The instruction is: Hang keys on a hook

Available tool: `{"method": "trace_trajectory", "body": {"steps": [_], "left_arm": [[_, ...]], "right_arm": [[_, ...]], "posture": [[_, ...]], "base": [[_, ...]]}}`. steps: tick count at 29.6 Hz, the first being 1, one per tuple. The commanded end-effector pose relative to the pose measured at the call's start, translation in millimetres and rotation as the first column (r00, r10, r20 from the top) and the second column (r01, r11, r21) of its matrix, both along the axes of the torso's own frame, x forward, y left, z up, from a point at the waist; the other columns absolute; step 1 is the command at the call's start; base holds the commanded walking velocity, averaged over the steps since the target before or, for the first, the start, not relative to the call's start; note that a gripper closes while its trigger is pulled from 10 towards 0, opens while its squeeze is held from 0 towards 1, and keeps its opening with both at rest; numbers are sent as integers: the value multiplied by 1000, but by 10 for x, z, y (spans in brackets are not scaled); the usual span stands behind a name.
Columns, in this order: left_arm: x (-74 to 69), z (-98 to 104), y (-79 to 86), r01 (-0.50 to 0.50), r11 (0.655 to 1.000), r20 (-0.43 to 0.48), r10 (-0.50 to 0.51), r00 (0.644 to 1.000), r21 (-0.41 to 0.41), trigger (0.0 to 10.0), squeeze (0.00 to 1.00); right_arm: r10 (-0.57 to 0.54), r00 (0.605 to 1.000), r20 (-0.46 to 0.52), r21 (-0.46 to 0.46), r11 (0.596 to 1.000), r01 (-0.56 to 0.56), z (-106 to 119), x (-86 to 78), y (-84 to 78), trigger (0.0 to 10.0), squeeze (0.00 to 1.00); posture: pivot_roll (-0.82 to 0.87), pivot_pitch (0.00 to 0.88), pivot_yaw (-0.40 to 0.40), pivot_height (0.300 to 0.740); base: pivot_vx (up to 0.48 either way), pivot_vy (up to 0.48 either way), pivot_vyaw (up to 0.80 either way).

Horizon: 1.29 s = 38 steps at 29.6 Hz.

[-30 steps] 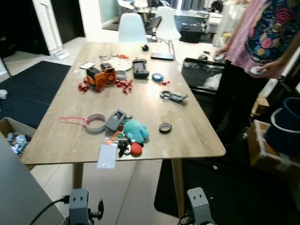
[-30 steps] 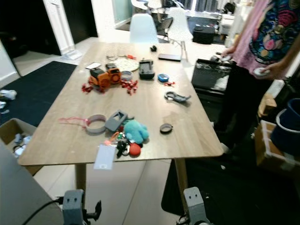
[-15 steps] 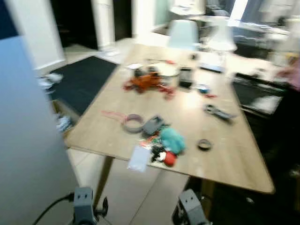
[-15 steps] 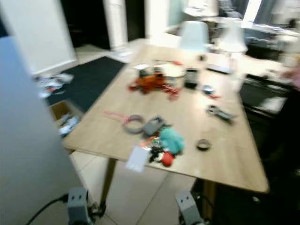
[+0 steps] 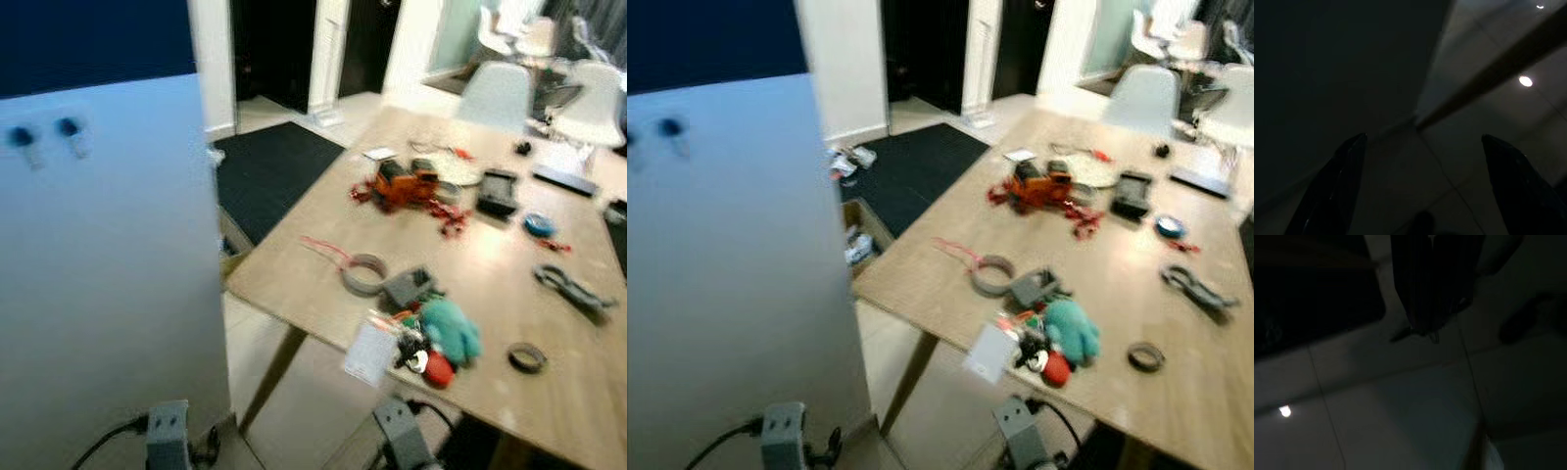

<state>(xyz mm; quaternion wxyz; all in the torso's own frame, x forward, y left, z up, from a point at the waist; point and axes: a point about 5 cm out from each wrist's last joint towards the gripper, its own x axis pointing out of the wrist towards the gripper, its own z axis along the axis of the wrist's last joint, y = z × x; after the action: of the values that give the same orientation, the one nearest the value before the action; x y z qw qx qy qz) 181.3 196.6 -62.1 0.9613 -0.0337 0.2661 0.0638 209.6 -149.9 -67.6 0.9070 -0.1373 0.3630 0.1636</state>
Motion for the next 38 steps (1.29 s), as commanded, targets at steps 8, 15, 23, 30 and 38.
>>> {"method": "trace_trajectory", "body": {"steps": [8, 15, 23, 30, 38], "left_arm": [[-58, -47, -43, 20, 1000, -34, -20, 999, -16, 10000, 0], [-54, -51, -62, 25, 999, -38, -26, 999, -20, 10000, 0], [-23, -48, -61, -11, 1000, -45, 11, 999, 0, 10000, 0], [-2, -44, -57, -37, 999, -49, 38, 998, 22, 10000, 0], [21, -39, -30, -38, 999, -56, 39, 998, 29, 10000, 0]], "right_arm": [[-3, 1000, -18, -29, 1000, 3, -24, -40, -86, 10000, 0], [5, 1000, -9, -34, 999, -5, -7, -11, -86, 10000, 0], [-18, 1000, 5, -25, 1000, 19, 13, 25, -84, 10000, 0], [-127, 992, 8, 5, 992, 127, 18, 30, -164, 10000, 0], [-204, 979, -19, 2, 979, 204, -43, -95, -272, 10000, 0]], "posture": [[93, 0, -75, 740], [90, 0, -74, 740], [79, 9, -77, 740], [63, 18, -56, 740], [65, 29, -52, 740]], "base": [[0, 0, 800], [0, 0, 800], [0, 0, 800], [0, 0, 800], [0, 0, 800]]}}
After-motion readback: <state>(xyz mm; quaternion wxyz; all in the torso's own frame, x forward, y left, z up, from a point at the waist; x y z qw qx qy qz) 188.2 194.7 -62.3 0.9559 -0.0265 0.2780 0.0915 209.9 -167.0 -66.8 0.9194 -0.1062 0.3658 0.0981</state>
